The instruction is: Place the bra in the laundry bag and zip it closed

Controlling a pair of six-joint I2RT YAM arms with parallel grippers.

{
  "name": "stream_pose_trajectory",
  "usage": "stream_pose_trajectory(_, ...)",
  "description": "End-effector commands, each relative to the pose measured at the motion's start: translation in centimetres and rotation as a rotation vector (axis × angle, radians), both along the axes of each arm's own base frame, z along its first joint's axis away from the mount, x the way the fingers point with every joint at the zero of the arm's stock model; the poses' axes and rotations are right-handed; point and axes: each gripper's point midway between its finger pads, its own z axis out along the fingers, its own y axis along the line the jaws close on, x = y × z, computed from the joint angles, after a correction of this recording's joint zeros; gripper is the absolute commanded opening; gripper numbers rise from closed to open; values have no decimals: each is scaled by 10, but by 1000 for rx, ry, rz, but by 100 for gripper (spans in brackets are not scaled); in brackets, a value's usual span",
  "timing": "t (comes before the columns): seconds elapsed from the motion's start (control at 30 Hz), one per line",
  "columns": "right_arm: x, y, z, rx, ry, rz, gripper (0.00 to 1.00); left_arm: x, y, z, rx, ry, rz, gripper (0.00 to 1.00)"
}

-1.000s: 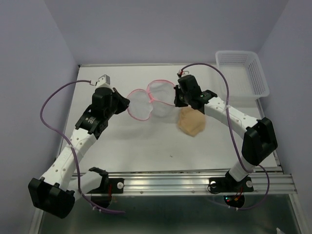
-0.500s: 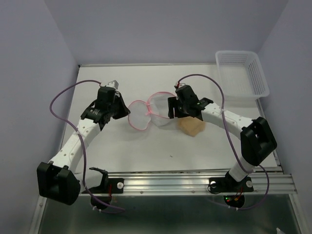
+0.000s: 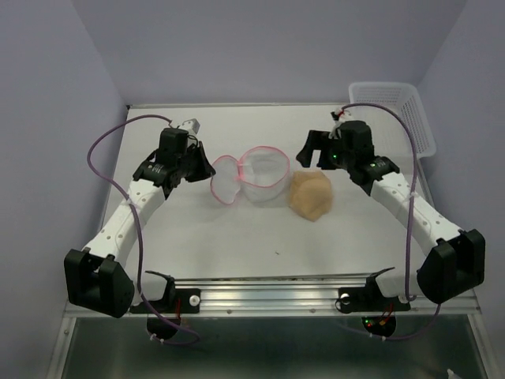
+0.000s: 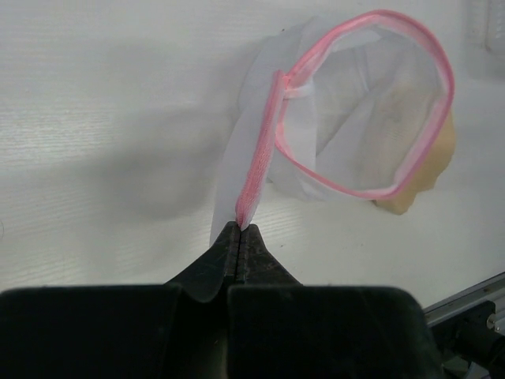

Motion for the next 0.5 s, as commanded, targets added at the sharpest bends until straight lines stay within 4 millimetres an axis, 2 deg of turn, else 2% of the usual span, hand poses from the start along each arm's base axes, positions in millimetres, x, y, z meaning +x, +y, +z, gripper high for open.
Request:
stream_pose_trajectory(0.0,15,-63,-6,104,38,-152,100,5,-3,26,-2,-78,-53,0)
stream_pose_trajectory(0.03,12,-71,-19,138,82,-158,100,5,-5,26,-4,-75,-63,0)
stream_pose_trajectory(0.07,20,-96,-23,166,83,-214,100,6,-6,27,-6,-78,-70,0)
stream_pose_trajectory(0.1,20,-103,-29,185,94,-226,100,6,-6,26,-7,-75,-71,0)
stream_pose_trajectory(0.3,12,-116,-78,211,164,-202,100,8,-10,25,-15,-75,-84,0)
stream_pose_trajectory(0.47,12,-125,-107,215,179,-207,100,8,-9,26,-11,-84,-91,0)
